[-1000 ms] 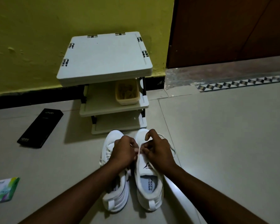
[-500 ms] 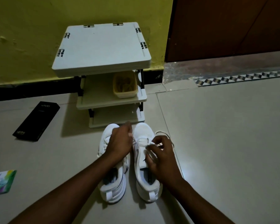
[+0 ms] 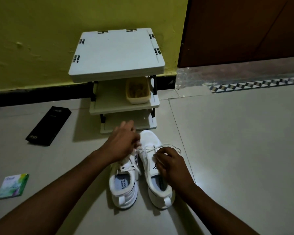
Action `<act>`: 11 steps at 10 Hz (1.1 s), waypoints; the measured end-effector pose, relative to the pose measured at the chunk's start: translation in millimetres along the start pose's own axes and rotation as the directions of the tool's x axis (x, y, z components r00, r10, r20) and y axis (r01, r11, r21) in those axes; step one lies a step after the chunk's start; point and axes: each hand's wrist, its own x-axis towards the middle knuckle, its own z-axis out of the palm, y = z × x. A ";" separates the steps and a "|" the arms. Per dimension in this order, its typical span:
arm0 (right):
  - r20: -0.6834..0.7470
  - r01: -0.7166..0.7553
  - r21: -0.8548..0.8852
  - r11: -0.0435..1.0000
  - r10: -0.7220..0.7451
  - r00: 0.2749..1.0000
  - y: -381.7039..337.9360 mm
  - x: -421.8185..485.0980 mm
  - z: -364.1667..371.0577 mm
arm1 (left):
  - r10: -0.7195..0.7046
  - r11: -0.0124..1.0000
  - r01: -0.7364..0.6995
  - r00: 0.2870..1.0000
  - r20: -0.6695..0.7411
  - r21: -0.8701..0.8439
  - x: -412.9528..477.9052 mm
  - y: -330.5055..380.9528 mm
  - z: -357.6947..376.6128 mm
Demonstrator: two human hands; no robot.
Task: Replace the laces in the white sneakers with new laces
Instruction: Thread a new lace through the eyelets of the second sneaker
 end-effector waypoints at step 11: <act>-0.053 -0.116 -0.100 0.988 0.111 0.992 -3.5 -5.4 1.9 | -0.397 0.869 0.363 0.917 0.036 0.337 -18.8 23.7 -39.6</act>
